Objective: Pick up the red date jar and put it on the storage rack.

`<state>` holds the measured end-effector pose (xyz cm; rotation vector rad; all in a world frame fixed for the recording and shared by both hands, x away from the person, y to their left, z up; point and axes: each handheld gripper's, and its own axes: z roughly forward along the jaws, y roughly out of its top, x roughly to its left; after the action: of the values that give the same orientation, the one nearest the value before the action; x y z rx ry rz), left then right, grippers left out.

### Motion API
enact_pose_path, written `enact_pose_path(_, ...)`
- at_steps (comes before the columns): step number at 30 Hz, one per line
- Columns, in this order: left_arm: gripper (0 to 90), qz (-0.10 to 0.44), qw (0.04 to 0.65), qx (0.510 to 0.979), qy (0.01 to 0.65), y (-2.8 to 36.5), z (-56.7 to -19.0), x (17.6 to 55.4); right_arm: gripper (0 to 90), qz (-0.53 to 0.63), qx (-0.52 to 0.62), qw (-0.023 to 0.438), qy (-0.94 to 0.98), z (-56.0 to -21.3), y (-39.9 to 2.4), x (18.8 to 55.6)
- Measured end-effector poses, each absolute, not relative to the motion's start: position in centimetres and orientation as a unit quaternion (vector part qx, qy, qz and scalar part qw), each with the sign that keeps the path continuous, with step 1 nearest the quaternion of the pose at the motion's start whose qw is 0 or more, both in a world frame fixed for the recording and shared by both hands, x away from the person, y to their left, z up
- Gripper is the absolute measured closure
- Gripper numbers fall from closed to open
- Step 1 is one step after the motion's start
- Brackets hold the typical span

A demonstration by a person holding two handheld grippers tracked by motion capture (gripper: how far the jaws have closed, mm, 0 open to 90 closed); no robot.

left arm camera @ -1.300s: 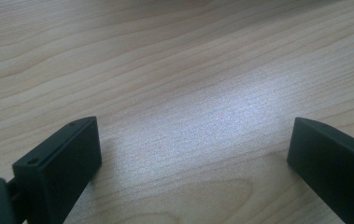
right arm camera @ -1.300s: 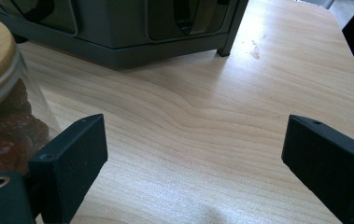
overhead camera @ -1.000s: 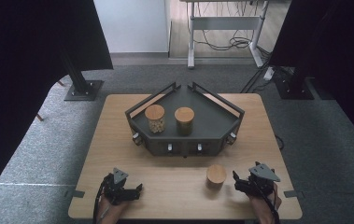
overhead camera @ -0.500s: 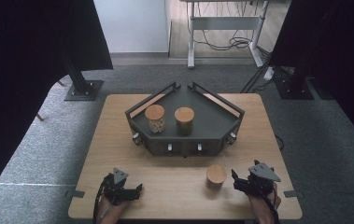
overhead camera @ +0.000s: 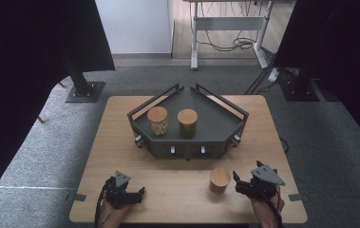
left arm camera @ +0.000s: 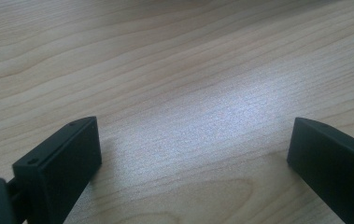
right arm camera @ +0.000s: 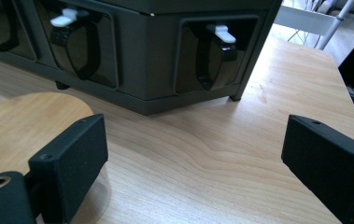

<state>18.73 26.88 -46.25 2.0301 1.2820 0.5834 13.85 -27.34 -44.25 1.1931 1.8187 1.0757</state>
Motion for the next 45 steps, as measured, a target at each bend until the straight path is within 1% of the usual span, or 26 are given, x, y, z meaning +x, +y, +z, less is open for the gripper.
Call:
enact_pose_path(21, 2.6, 0.223, 0.329, 0.776, 0.49, 26.9, -46.3, 18.7, 6.4, 0.431, 0.445, 0.338, 0.708, -44.1, -26.4, 13.7)
enact_pose_path(45, 2.6, 0.223, 0.329, 0.776, 0.489, 26.9, -46.3, 18.7, 6.2, 0.449, 0.423, 0.316, 0.721, -44.7, -25.5, 13.9)
